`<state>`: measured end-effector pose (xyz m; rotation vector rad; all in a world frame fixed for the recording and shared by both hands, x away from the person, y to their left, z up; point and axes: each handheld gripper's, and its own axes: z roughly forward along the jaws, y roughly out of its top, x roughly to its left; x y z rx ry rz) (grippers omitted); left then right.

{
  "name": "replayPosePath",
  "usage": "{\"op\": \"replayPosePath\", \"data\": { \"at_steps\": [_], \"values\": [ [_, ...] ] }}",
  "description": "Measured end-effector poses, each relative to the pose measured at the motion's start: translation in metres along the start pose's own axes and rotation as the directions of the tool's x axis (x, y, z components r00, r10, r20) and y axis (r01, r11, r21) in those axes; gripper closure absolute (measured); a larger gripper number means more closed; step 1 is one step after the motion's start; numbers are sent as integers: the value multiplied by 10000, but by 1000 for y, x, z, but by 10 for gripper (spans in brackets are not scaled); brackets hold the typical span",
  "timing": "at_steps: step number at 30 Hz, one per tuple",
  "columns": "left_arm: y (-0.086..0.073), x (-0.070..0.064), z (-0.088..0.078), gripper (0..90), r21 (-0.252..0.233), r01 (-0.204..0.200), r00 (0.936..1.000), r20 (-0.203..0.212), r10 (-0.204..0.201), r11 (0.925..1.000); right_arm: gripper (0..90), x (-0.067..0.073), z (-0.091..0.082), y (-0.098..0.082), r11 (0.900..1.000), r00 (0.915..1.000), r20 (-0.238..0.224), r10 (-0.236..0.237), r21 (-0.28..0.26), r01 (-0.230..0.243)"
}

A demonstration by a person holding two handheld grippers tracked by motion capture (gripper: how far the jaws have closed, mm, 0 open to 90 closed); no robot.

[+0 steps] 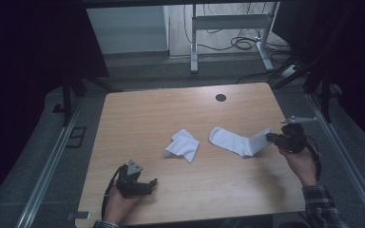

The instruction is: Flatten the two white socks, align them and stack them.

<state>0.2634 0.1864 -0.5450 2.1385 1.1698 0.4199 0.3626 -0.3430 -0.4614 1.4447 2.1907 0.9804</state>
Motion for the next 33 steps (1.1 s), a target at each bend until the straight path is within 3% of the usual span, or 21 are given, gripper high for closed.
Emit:
{"op": "replayPosePath", "data": {
  "at_steps": [9, 14, 16, 20, 25, 28, 33],
  "values": [
    [4, 2, 1, 123, 97, -3, 10000, -2, 3, 10000, 822, -21, 24, -41, 9927, 9982, 456, 383, 1129, -432],
    [10, 5, 3, 132, 315, 190, 9998, 33, -191, 9993, 744, -27, 22, -45, 9941, 9970, 428, 650, 847, -684],
    [13, 6, 2, 138, 391, 303, 9991, 275, -314, 9988, 715, -26, 20, -44, 9958, 9974, 389, 603, 667, -628],
    [24, 6, -1, 171, -192, 507, 9970, 601, -495, 9985, 652, -24, 21, -45, 9965, 9975, 401, 578, 582, -601],
    [49, 2, 1, 262, -627, 266, 9974, 678, -223, 9977, 599, -25, 22, -45, 9969, 9970, 486, 597, 477, -620],
    [73, -8, 11, 345, -741, -312, 9973, 635, 359, 9968, 574, -24, 20, -45, 9977, 9965, 593, 589, 302, -608],
    [105, -27, 32, 397, -805, -1055, 9918, 634, 1108, 9912, 546, -25, 18, -45, 9978, 9962, 568, 653, 72, -659]
  ]
}}
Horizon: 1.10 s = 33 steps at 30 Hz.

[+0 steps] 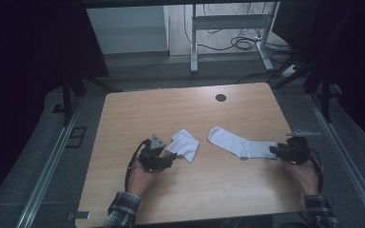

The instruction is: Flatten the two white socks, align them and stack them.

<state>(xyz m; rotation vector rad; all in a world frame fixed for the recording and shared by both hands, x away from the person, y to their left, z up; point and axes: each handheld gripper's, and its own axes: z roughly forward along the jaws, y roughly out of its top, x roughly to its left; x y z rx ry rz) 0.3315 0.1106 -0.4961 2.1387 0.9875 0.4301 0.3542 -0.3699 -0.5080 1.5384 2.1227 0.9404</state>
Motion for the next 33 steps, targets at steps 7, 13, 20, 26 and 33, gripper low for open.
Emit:
{"op": "replayPosePath", "data": {
  "at_steps": [7, 13, 20, 26, 33],
  "values": [
    [38, -18, 37, 496, 31, -467, 9983, 345, 466, 9989, 572, 0, 1, -1, 9998, 9997, 151, -171, 34, 170],
    [62, -25, 64, 574, -41, -580, 9980, 247, 581, 9983, 631, -1, 1, -1, 9999, 9999, 78, -133, -10, 133],
    [84, -31, 98, 626, -32, -466, 9982, 383, 467, 9989, 661, -2, 1, -2, 10000, 10000, 70, -38, -26, 38],
    [94, -36, 121, 656, 112, -330, 9984, 467, 324, 9994, 667, -3, 2, -2, 10000, 9999, 130, 6, -47, -6],
    [96, -41, 146, 622, 425, -273, 9993, 278, 261, 9987, 622, -2, 6, -4, 10000, 9995, 326, -59, 39, 57]
  ]
}}
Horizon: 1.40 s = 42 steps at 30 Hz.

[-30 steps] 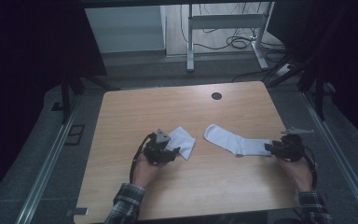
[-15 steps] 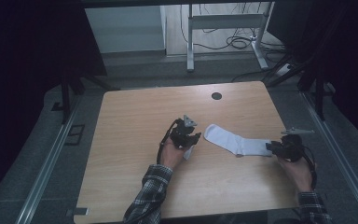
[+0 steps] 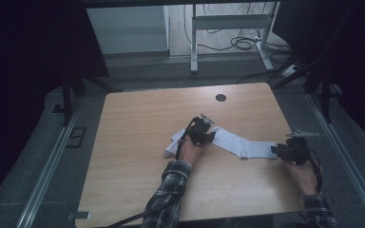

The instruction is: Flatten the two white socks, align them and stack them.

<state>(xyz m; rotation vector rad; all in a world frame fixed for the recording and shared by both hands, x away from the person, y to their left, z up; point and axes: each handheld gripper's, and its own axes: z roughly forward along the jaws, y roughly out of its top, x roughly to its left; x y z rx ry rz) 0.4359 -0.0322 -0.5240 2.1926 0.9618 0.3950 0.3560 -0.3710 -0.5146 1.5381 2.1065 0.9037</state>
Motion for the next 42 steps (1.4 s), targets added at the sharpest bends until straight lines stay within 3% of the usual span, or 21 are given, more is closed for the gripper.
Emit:
{"op": "replayPosePath", "data": {
  "at_steps": [5, 8, 13, 16, 31, 35, 42],
  "values": [
    [-1, -3, 11, 632, 422, -38, 9993, -366, 54, 9991, 630, 3, 4, -2, 9994, 9996, 135, -240, 251, 237],
    [0, -2, 11, 676, 512, 74, 9998, -166, -65, 9987, 654, 4, 9, -3, 9982, 9993, 196, -334, 510, 324],
    [-2, -3, 10, 847, 538, 103, 9999, 84, -108, 9985, 802, 6, 9, -3, 9978, 9999, 38, -105, 650, 103],
    [-4, -6, 7, 858, 452, 116, 9998, 141, -123, 9989, 816, 9, 8, -2, 9974, 9998, 128, -153, 702, 144],
    [-7, -2, -45, 856, -173, -199, 9992, 349, 205, 9997, 813, 24, -11, 10, 9976, 9977, -39, -679, -124, 678],
    [-13, 3, -62, 853, -376, -129, 9987, 489, 147, 9992, 814, 31, -17, 14, 9964, 9966, -296, -766, -390, 754],
    [-26, 9, -91, 853, -444, -131, 9994, 310, 144, 9989, 814, 49, -20, 19, 9932, 9904, -902, -1048, -603, 996]
  ]
}}
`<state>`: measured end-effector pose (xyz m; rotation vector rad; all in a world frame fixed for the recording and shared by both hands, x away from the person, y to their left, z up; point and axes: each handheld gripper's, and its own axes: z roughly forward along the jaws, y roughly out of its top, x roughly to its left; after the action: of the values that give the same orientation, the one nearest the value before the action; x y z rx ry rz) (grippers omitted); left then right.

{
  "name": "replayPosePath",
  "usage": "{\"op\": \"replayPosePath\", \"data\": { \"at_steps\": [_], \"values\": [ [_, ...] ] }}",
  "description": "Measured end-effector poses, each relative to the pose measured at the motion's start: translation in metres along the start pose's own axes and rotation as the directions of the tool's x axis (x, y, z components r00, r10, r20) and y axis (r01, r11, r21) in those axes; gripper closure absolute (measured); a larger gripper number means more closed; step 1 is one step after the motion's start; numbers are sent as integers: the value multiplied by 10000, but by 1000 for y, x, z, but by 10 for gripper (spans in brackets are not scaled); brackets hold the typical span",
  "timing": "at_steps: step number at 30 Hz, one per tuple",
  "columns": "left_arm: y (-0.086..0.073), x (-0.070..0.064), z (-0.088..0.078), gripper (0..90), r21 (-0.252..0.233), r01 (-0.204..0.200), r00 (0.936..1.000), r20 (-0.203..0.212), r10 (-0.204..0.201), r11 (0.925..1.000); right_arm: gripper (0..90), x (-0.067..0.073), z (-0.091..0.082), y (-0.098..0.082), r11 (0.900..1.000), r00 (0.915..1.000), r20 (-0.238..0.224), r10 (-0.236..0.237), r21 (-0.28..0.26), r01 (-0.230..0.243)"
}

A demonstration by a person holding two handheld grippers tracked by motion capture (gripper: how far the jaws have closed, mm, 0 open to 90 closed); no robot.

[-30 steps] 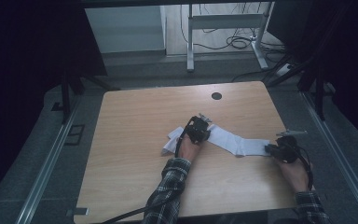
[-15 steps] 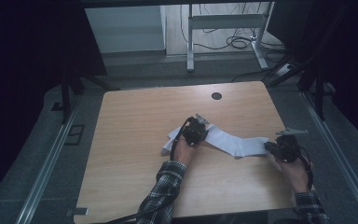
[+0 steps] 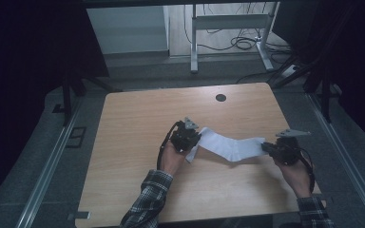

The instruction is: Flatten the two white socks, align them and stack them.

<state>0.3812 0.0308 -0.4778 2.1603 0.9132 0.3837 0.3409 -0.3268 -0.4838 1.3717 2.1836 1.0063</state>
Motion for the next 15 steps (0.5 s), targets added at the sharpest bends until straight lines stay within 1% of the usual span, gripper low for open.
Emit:
{"op": "replayPosePath", "data": {
  "at_steps": [5, 8, 10, 12, 15],
  "values": [
    [-14, 2, -26, 855, -150, 122, 9999, -43, -122, 9998, 814, 12, 0, 5, 9999, 9987, -494, -83, -139, 76],
    [-25, 3, -41, 855, -210, 209, 9998, -68, -210, 9996, 814, 22, 0, 8, 9995, 9957, -909, -187, -271, 162],
    [-31, 3, -49, 855, -231, 205, 9997, -142, -208, 9995, 814, 29, 0, 10, 9992, 9936, -1088, -292, -295, 261],
    [-41, 4, -59, 855, -234, 256, 9994, -230, -261, 9994, 814, 37, 1, 12, 9987, 9905, -1312, -416, -331, 376],
    [-55, 5, -72, 852, -326, 480, 9984, -295, -490, 9983, 813, 51, 5, 14, 9972, 9840, -1625, -737, -238, 708]
  ]
}}
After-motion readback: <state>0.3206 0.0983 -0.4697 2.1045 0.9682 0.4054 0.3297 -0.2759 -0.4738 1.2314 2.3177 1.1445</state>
